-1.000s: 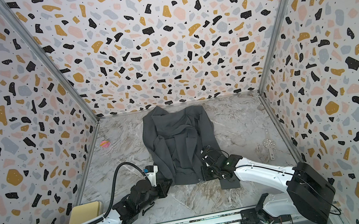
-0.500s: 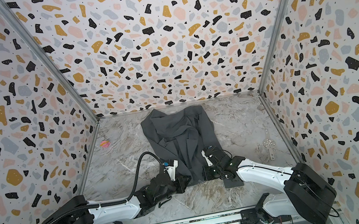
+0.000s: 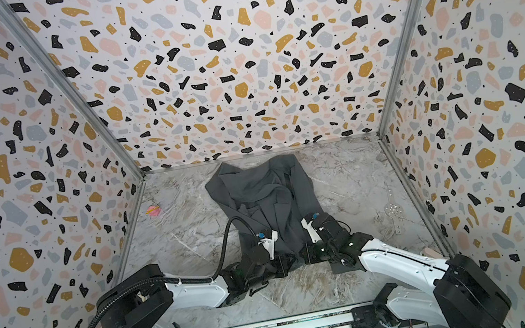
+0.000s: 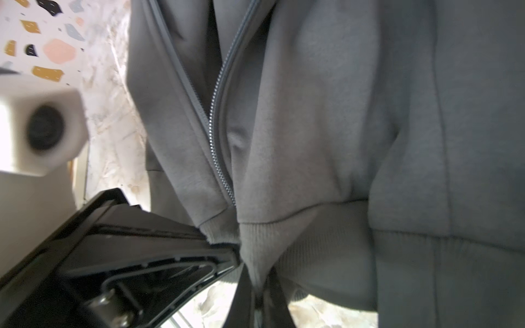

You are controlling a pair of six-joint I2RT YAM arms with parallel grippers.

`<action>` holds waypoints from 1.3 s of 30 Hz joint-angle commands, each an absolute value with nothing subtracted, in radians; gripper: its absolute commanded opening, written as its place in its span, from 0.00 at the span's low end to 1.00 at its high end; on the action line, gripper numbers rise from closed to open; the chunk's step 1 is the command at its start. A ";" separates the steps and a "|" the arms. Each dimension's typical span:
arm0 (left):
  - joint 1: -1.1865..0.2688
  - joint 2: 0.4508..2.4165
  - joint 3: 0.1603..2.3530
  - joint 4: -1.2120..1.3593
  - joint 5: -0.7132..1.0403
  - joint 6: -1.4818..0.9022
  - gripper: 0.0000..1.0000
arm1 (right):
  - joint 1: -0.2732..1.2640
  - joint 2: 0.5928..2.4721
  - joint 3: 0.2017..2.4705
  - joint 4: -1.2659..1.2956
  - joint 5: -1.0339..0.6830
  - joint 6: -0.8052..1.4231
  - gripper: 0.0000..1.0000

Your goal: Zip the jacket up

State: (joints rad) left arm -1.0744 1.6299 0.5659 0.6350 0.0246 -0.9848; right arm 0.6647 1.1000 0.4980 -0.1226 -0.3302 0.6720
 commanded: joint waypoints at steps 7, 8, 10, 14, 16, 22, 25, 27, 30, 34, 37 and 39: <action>-1.083 1.685 0.601 0.676 0.026 -0.986 0.00 | 0.639 1.112 0.528 -0.175 -0.406 0.614 0.27; -1.083 1.692 0.601 0.678 0.026 -0.986 0.00 | 0.637 1.121 0.538 -0.189 -0.404 0.608 0.31; -1.083 1.702 0.601 0.683 0.026 -0.985 0.00 | 0.635 1.137 0.558 -0.218 -0.397 0.592 0.38; -1.083 1.712 0.598 0.693 0.025 -0.983 0.00 | 0.635 1.174 0.607 -0.277 -0.388 0.560 0.45; -1.083 1.715 0.597 0.698 0.025 -0.983 0.00 | 0.635 1.191 0.633 -0.305 -0.381 0.543 0.46; -1.083 1.715 0.595 0.710 0.026 -0.982 0.00 | 0.645 1.266 0.718 -0.381 -0.371 0.489 0.47; -1.084 1.713 0.594 0.712 0.025 -0.979 0.00 | 0.667 1.324 0.761 -0.423 -0.335 0.469 0.43; -1.084 1.711 0.592 0.710 0.022 -0.976 0.00 | 0.692 1.359 0.785 -0.445 -0.310 0.462 0.41; -1.083 1.705 0.593 0.705 0.023 -0.969 0.00 | 0.736 1.393 0.815 -0.462 -0.276 0.460 0.33; -1.084 1.675 0.580 0.699 0.010 -0.948 0.00 | 0.750 1.393 0.819 -0.456 -0.276 0.466 0.10; -1.081 1.622 0.539 0.704 -0.013 -0.925 0.00 | 0.749 1.350 0.812 -0.447 -0.268 0.471 0.00; -1.082 1.579 0.509 0.706 -0.031 -0.903 0.00 | 0.739 1.311 0.790 -0.420 -0.288 0.477 0.00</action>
State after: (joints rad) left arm -1.0775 1.6428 0.5365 0.6529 0.0013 -0.9508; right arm 0.7368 1.3731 0.7914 -0.4313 -0.2649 0.4740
